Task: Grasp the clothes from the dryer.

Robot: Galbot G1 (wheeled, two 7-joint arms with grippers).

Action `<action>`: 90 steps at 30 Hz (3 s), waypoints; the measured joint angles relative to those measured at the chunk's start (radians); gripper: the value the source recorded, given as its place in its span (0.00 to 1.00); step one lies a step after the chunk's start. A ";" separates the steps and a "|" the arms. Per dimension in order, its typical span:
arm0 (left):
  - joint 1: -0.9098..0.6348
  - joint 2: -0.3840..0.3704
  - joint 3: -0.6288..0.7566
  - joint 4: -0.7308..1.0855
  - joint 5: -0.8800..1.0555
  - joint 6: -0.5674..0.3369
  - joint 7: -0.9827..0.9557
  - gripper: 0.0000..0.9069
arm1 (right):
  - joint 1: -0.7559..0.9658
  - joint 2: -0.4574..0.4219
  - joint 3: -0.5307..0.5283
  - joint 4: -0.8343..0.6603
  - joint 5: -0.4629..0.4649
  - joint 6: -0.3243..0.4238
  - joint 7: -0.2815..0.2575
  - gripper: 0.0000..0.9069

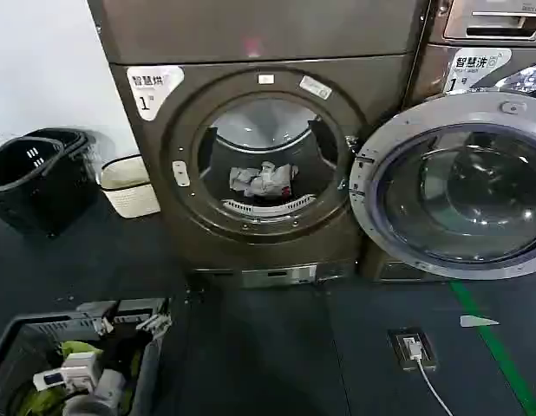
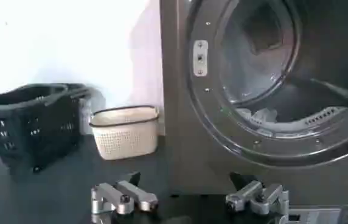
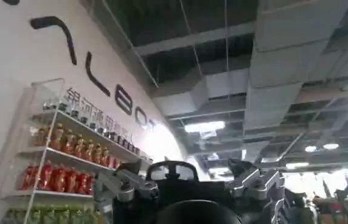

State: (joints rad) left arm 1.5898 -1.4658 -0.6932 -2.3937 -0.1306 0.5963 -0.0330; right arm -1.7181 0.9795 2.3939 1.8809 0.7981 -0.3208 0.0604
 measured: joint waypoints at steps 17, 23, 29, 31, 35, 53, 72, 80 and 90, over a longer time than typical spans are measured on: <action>-0.008 -0.002 -0.017 -0.017 -0.029 0.001 0.004 1.00 | 0.007 0.003 0.004 0.006 0.056 0.028 -0.011 1.00; -0.009 -0.003 -0.017 -0.024 -0.039 0.004 0.006 1.00 | 0.009 0.005 0.003 0.009 0.077 0.031 -0.017 1.00; -0.007 -0.005 -0.017 -0.028 -0.045 0.005 0.009 1.00 | 0.012 0.006 0.003 0.010 0.089 0.032 -0.022 1.00; -0.006 -0.005 -0.017 -0.031 -0.048 0.006 0.010 1.00 | 0.013 0.006 0.001 0.010 0.092 0.032 -0.024 1.00; -0.005 -0.006 -0.018 -0.032 -0.050 0.007 0.012 1.00 | 0.016 0.006 0.000 0.011 0.096 0.032 -0.025 1.00; 0.003 -0.004 -0.019 -0.046 -0.060 0.009 0.014 1.00 | 0.016 0.012 -0.011 0.019 0.104 0.040 -0.033 1.00; 0.006 0.006 -0.021 -0.069 -0.072 0.008 0.020 1.00 | 0.013 0.023 -0.010 0.044 0.132 0.079 -0.081 1.00; -0.005 0.005 -0.017 -0.066 -0.074 0.007 0.028 1.00 | 0.013 0.024 -0.008 0.049 0.135 0.081 -0.085 1.00; -0.012 0.006 -0.019 -0.062 -0.075 0.005 0.036 1.00 | 0.014 0.025 -0.006 0.051 0.138 0.082 -0.088 1.00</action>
State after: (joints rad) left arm 1.5783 -1.4597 -0.7121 -2.4557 -0.2061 0.6009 0.0027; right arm -1.7039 1.0048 2.3877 1.9322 0.9356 -0.2385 -0.0271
